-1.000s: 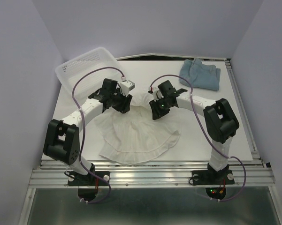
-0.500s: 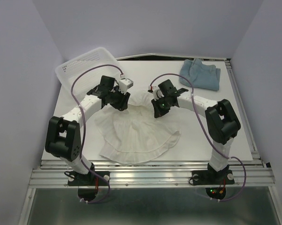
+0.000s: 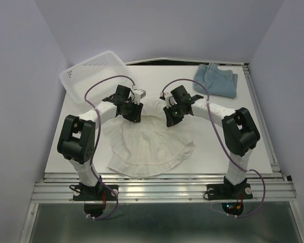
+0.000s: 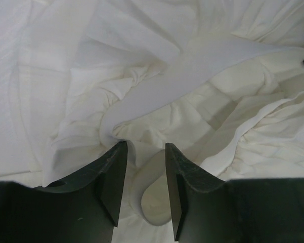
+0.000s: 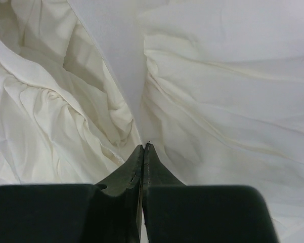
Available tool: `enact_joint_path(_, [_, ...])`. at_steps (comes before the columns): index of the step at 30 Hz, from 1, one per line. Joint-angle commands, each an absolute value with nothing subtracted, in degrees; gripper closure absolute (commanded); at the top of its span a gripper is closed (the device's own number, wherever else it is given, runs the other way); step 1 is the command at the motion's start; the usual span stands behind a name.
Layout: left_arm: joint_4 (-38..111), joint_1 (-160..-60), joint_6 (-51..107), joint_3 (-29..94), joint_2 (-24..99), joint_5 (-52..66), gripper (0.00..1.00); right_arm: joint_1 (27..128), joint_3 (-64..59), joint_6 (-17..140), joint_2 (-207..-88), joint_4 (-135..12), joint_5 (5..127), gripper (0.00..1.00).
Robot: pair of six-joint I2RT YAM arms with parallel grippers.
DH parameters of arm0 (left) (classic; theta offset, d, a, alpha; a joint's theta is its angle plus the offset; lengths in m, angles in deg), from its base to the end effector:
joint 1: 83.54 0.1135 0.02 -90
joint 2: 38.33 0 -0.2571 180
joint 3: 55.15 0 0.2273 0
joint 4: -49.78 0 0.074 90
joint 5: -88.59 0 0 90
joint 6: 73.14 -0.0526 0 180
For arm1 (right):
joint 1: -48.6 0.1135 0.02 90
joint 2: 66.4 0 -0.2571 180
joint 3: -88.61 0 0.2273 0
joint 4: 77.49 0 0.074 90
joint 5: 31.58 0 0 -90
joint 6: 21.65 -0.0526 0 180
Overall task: Fold and stack the skirts
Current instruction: Flatten the skirt out
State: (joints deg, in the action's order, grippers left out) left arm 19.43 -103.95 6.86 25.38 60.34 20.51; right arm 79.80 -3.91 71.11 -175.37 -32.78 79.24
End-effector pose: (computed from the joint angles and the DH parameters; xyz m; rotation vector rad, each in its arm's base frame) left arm 0.3269 -0.1426 0.2049 0.7997 2.2705 -0.5455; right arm 0.3162 0.2134 0.1844 -0.9006 2.5174 0.6443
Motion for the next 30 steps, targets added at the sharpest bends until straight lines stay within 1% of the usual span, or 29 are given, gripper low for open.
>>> enact_joint_path(1, [21.4, -103.8, 10.8, 27.6, 61.2, 17.1, 0.56, 80.0, -6.1, 71.1, -170.6, -32.7, 77.3, 0.99])
enact_joint_path(2, [21.5, -103.5, 11.1, 28.0, 61.4, 16.2, 0.60, 80.0, -6.0, 71.0, -170.1, -32.7, 76.0, 0.99])
enact_joint_path(3, [21.2, -103.2, 11.5, 28.9, 61.7, 15.8, 0.67, 80.0, -5.8, 71.0, -169.2, -32.7, 75.4, 0.99])
enact_joint_path(5, [20.2, -102.4, 11.7, 30.1, 61.9, 14.9, 0.77, 79.3, -5.7, 71.0, -168.1, -32.6, 74.3, 0.99])
enact_joint_path(6, [20.1, -102.2, 11.5, 31.1, 61.3, 13.2, 0.86, 79.3, -5.6, 71.1, -167.1, -32.5, 74.2, 0.99])
enact_joint_path(8, [19.6, -101.7, 10.6, 32.0, 60.4, 11.3, 0.91, 78.0, -5.6, 71.4, -166.3, -32.0, 74.0, 0.99])
enact_joint_path(9, [19.6, -101.7, 10.0, 32.8, 59.8, 9.9, 0.97, 78.0, -5.6, 71.5, -165.9, -31.9, 73.9, 0.99])
enact_joint_path(10, [19.5, -101.7, 9.3, 33.2, 59.2, 9.5, 1.00, 78.0, -5.6, 71.7, -165.5, -31.7, 73.9, 0.99])
enact_joint_path(15, [19.1, -101.6, 4.9, 35.8, 56.2, 7.6, 1.00, 77.5, -5.7, 71.9, -163.5, -31.2, 73.8, 0.99])
enact_joint_path(16, [18.8, -101.6, 4.0, 36.3, 55.8, 8.1, 1.00, 77.5, -5.9, 72.0, -163.3, -31.3, 73.6, 0.99])
enact_joint_path(17, [17.0, -101.9, 2.0, 37.6, 55.4, 10.9, 1.00, 77.5, -6.4, 72.4, -163.2, -30.8, 73.3, 0.99])
enact_joint_path(18, [16.1, -102.3, 1.9, 37.9, 55.3, 11.1, 0.97, 77.5, -6.7, 72.7, -163.2, -30.5, 72.9, 0.99])
enact_joint_path(21, [15.6, -103.5, 2.6, 36.9, 53.3, 11.8, 0.77, 77.5, -6.5, 73.0, -162.9, -29.6, 73.1, 0.99])
enact_joint_path(23, [16.4, -104.8, 3.7, 35.7, 51.9, 10.8, 0.67, 77.5, -5.8, 73.2, -162.7, -29.6, 73.5, 0.99])
enact_joint_path(24, [16.5, -104.9, 5.0, 34.6, 51.7, 9.7, 0.58, 77.5, -5.3, 73.1, -162.8, -29.6, 73.5, 0.99])
enact_joint_path(27, [15.4, -105.1, 6.7, 32.9, 52.4, 8.6, 0.52, 77.5, -4.7, 73.1, -162.7, -29.6, 74.1, 0.99])
enact_joint_path(30, [15.6, -105.3, 7.1, 31.1, 52.4, 10.8, 0.51, 77.5, -4.6, 73.1, -162.8, -29.6, 74.5, 0.99])
